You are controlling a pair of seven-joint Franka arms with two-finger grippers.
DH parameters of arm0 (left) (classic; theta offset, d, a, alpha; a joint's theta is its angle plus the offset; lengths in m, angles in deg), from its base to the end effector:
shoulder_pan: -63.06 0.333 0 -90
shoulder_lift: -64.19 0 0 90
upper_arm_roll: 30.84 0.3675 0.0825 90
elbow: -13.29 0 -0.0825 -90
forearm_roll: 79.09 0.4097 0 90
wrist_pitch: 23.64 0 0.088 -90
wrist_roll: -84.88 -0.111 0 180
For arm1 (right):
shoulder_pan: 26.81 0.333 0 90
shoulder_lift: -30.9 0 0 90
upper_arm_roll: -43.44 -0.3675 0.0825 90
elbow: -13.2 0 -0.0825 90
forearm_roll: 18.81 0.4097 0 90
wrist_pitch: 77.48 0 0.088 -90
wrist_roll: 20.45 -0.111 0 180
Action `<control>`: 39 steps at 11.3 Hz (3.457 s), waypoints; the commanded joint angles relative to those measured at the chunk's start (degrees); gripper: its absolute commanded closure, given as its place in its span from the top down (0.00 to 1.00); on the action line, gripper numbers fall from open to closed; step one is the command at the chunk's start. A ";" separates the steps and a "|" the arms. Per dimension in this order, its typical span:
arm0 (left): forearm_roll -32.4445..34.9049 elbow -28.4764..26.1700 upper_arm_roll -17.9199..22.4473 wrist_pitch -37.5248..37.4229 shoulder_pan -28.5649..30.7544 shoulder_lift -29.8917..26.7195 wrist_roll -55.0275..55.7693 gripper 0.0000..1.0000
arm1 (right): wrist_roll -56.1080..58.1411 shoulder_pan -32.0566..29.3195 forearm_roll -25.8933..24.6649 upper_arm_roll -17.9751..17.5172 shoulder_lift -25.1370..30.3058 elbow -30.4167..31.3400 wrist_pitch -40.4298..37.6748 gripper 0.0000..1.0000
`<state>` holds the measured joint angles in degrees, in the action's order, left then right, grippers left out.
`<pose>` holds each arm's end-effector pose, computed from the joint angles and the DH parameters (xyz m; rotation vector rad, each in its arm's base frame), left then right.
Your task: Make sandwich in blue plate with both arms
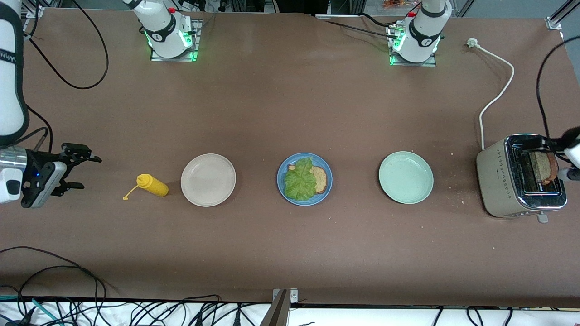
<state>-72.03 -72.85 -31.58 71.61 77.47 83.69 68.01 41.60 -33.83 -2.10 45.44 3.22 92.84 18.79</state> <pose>0.6613 0.1751 0.4965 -3.0580 0.1193 0.3156 0.7220 -0.0803 0.4549 -2.5508 -1.1819 -0.0014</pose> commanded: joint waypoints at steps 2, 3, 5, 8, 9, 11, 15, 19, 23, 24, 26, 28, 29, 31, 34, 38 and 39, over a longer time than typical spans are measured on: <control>1.90 3.09 -0.66 6.78 6.84 6.95 -7.39 1.00 | -15.22 4.03 -7.37 -0.06 8.77 5.96 3.74 1.00; 1.99 2.91 -0.57 8.35 7.03 8.61 -7.47 1.00 | -26.00 5.00 -7.56 -0.24 10.52 7.36 3.49 1.00; 1.99 2.65 -0.57 8.98 8.78 10.30 -7.30 0.60 | -46.41 5.97 -9.22 -3.30 13.69 9.47 3.84 1.00; 1.90 2.65 -0.66 7.93 8.52 10.12 -6.51 0.00 | -53.44 8.26 -15.90 -3.75 18.61 15.08 15.03 1.00; 1.82 2.65 -0.66 7.23 8.87 10.04 -6.42 0.00 | -53.53 8.17 -16.00 -3.06 19.41 15.19 17.61 1.00; 1.55 3.08 -0.66 6.87 8.88 9.77 -6.42 0.00 | -53.53 8.17 -16.61 -2.18 21.00 15.28 17.37 1.00; 1.38 9.56 -1.19 -3.80 8.61 6.44 -6.59 0.00 | -57.90 9.40 -16.79 -2.00 24.42 15.28 7.03 1.00; -0.02 18.20 -8.97 -19.28 7.12 5.30 -7.21 0.00 | -59.77 9.49 -16.79 0.11 25.39 16.77 -0.74 1.00; -16.76 15.40 -17.44 -22.21 5.20 7.12 -6.34 0.00 | -59.07 10.02 -16.09 0.99 25.13 15.90 4.62 1.00; -20.99 14.52 -17.54 -22.57 2.40 8.44 -5.20 0.00 | -59.59 10.10 -16.09 0.99 25.22 15.37 4.54 1.00; -31.87 14.51 -17.54 -22.14 -2.00 14.40 -3.61 0.00 | -59.07 10.02 -15.91 2.04 26.18 14.84 4.54 1.00; -40.08 14.42 -17.62 -16.99 -5.34 21.52 -4.57 0.00 | -59.15 10.45 -16.17 1.97 26.45 13.09 3.06 1.00; -41.85 14.34 -17.62 -13.29 -8.15 22.77 -4.57 0.00 | -59.24 11.07 -16.26 2.05 26.45 12.82 2.35 1.00; -47.20 13.20 -17.54 -5.39 -12.38 24.96 -4.57 0.00 | -59.24 11.16 -16.35 2.05 26.36 12.73 2.25 1.00; -57.72 11.44 -17.54 6.40 -16.68 30.76 -10.96 0.00 | -59.59 11.25 -16.44 1.44 26.45 12.82 -4.31 1.00; -68.21 9.77 -17.45 14.68 -21.08 35.60 -16.67 0.00 | -59.16 11.25 -16.61 1.43 26.45 12.73 -2.94 1.00; -68.76 9.77 -17.45 14.78 -20.48 37.18 -20.36 0.00 | -58.89 11.25 -16.61 1.52 26.36 12.73 -2.67 1.00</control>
<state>-136.64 -63.25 -49.46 85.01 57.42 117.98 54.82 -17.27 -22.85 -18.15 46.72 29.37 106.17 16.20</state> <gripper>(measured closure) 0.907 0.000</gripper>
